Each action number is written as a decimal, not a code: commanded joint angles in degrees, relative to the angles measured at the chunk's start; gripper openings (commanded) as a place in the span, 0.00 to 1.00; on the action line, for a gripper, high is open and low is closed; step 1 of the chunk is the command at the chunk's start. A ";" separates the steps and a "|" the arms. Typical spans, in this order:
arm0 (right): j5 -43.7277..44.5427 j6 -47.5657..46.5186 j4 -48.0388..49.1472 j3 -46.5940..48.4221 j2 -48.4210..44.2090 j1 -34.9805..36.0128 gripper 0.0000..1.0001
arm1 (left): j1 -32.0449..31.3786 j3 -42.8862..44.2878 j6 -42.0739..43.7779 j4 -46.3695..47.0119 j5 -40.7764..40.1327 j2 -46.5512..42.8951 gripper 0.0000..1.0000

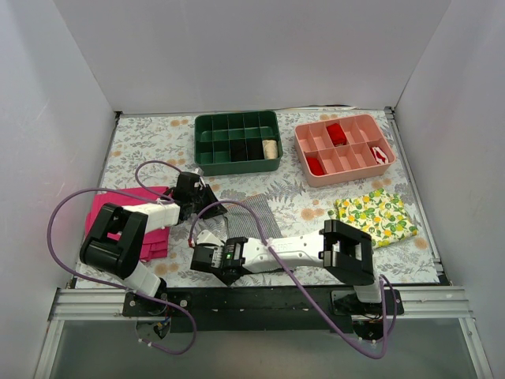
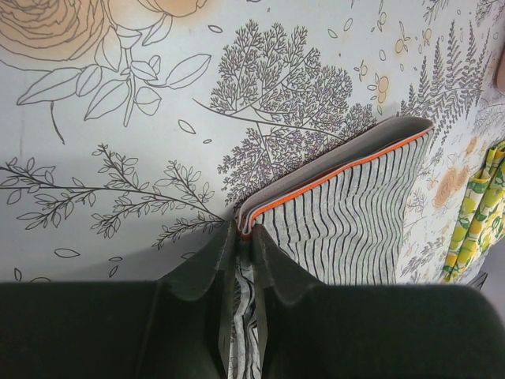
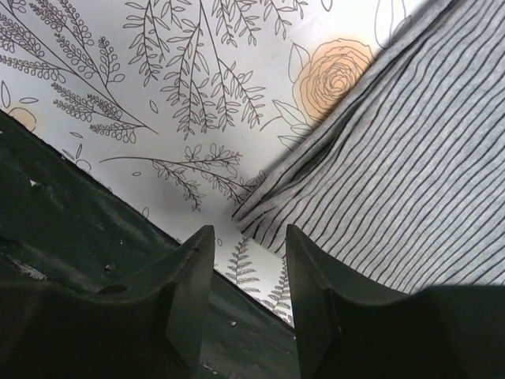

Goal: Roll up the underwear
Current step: Fold the underwear at the center of the board.

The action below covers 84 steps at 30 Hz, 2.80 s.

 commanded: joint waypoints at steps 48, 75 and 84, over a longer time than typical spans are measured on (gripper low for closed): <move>-14.35 -3.84 21.77 -13.00 -19.57 -5.51 0.01 | 5.82 0.00 -1.80 -23.34 -10.06 -19.18 0.00; -15.14 11.01 31.61 -34.71 -30.46 -14.30 0.01 | 2.04 22.24 5.24 -33.90 -7.59 -5.56 0.00; -12.07 17.07 31.70 -39.36 -33.36 -16.76 0.01 | -4.46 28.12 3.57 -32.85 -8.74 0.41 0.00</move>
